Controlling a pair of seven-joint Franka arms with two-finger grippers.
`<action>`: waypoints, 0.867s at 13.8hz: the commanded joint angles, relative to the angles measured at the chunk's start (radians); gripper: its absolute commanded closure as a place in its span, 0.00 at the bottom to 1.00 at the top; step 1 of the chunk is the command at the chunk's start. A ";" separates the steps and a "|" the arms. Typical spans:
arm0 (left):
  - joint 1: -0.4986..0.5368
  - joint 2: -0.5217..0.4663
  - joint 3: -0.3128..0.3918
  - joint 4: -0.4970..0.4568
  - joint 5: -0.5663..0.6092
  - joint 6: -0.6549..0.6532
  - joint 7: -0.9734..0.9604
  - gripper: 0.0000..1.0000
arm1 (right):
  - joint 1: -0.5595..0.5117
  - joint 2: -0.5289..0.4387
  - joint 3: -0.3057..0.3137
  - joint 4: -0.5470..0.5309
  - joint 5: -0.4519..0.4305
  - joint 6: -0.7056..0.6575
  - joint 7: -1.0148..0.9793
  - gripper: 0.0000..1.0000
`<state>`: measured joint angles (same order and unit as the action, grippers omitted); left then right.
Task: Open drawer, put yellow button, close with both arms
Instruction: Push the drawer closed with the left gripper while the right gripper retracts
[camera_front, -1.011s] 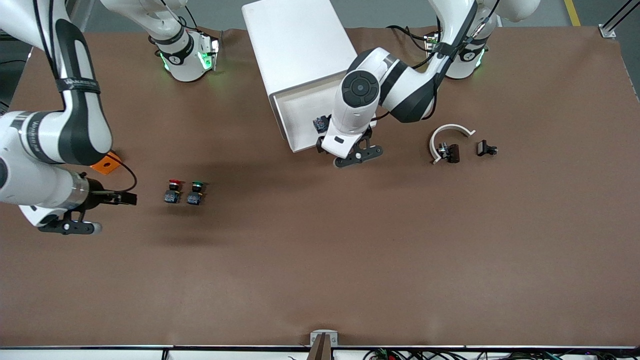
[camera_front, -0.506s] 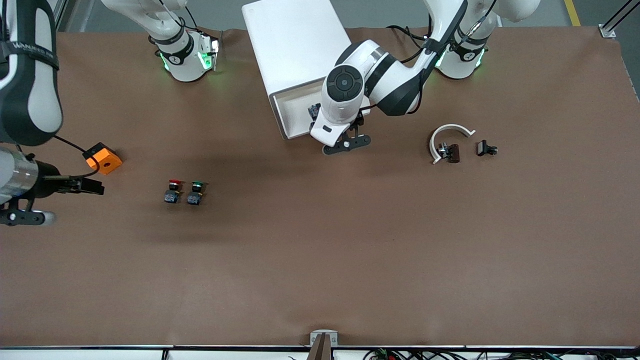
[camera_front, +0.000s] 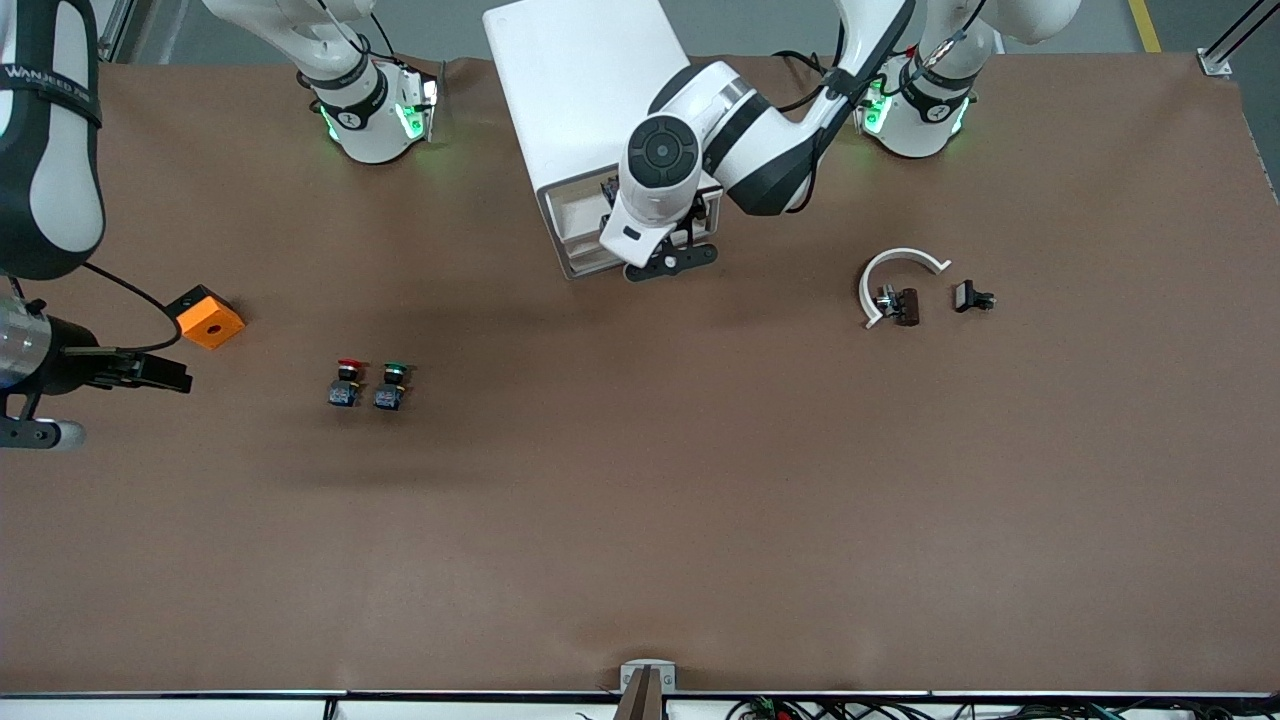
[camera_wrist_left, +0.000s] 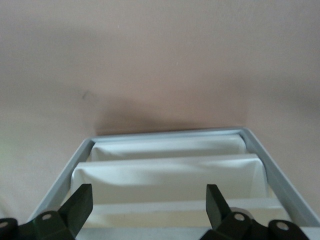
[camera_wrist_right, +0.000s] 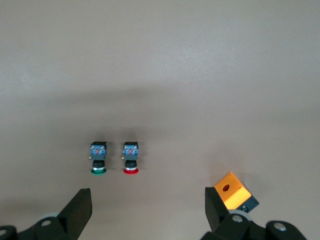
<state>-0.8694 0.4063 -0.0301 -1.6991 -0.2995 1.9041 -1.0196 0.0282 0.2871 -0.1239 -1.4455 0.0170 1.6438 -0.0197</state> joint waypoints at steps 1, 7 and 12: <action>0.003 -0.012 -0.036 -0.004 -0.026 -0.020 -0.016 0.00 | 0.004 -0.118 0.023 -0.013 0.001 -0.074 0.070 0.00; 0.000 -0.001 -0.059 -0.004 -0.066 -0.060 -0.031 0.00 | -0.007 -0.216 0.010 -0.019 -0.008 -0.156 -0.031 0.00; 0.001 0.012 -0.083 -0.001 -0.108 -0.062 -0.030 0.00 | -0.073 -0.292 0.010 -0.090 -0.008 -0.156 -0.117 0.00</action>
<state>-0.8659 0.4132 -0.0879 -1.7046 -0.3518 1.8547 -1.0446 -0.0114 0.0536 -0.1240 -1.4816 0.0156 1.4790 -0.0946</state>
